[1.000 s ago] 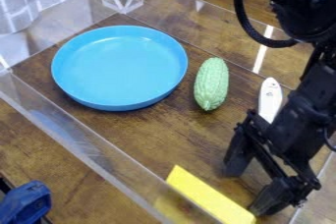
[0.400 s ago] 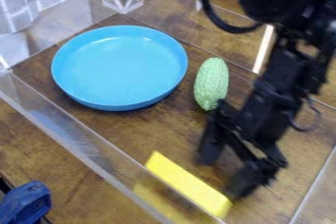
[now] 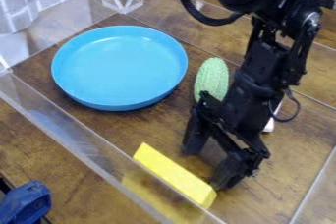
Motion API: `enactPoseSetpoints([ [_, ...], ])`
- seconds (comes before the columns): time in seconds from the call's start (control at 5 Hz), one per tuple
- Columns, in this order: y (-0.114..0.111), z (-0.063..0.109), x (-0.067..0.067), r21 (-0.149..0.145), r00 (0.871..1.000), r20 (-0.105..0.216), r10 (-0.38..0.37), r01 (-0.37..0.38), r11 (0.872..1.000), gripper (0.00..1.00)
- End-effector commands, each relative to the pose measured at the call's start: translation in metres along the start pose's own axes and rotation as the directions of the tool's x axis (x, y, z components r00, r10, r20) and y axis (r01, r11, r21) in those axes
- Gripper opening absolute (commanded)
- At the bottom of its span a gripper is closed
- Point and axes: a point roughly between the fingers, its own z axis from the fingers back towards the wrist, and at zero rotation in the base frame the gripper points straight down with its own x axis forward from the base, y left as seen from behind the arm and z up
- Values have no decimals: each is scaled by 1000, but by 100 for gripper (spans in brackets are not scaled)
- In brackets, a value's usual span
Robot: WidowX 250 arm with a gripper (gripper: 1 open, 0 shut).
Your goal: Put the yellow brick in the blue tray
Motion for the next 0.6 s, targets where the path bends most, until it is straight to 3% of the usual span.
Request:
enactPoseSetpoints([
  [0.0, -1, -1, -14, 1, 999, -15, -37, 37, 999, 100],
  [0.4, -10, -20, -23, 19, 996, -13, -91, 91, 996, 100],
])
